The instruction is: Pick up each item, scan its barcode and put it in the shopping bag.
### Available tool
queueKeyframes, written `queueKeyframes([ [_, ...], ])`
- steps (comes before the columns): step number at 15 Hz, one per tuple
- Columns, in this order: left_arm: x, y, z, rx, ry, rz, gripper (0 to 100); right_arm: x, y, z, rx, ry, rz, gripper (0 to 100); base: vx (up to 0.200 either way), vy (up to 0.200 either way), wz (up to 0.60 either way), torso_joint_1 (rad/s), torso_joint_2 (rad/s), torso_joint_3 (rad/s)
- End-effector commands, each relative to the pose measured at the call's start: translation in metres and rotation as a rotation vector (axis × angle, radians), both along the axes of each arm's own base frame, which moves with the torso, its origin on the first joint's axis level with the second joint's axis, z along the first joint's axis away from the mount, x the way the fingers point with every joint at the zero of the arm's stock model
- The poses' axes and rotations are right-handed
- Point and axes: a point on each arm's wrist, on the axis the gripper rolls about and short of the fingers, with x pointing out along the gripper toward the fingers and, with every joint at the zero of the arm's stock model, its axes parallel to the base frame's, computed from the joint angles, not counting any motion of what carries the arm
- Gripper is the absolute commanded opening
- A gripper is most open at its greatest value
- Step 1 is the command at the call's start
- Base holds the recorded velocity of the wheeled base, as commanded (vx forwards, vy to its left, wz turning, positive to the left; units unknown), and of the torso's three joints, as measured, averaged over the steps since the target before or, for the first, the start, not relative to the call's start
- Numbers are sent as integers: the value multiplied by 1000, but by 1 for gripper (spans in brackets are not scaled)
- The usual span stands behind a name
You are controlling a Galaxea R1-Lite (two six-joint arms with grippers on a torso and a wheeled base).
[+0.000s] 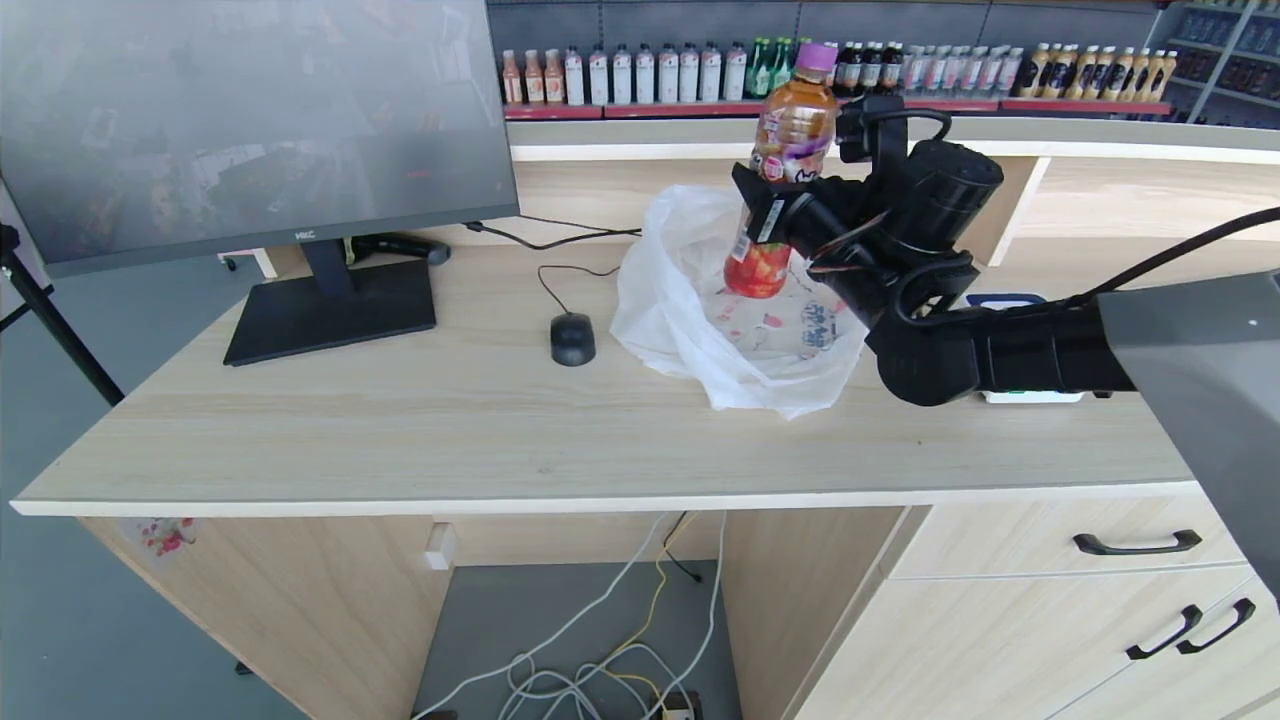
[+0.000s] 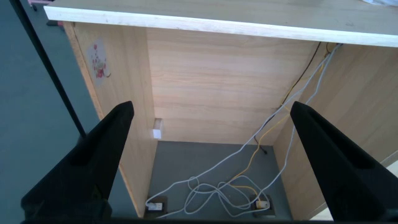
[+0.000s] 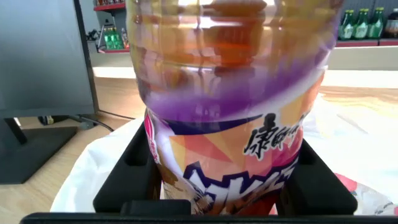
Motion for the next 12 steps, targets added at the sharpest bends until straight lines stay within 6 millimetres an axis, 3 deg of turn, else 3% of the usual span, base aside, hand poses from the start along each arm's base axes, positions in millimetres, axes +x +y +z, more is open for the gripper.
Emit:
queueKeyframes([
  [1,0,0,0,0,0,0,100,11,2,-21,-10,26,-5,0,0,0,0,0,0,0],
  [8,0,0,0,0,0,0,100,31,3,-58,-25,58,-19,0,0,0,0,0,0,0],
  [12,0,0,0,0,0,0,100,33,2,-62,-25,59,-23,0,0,0,0,0,0,0],
])
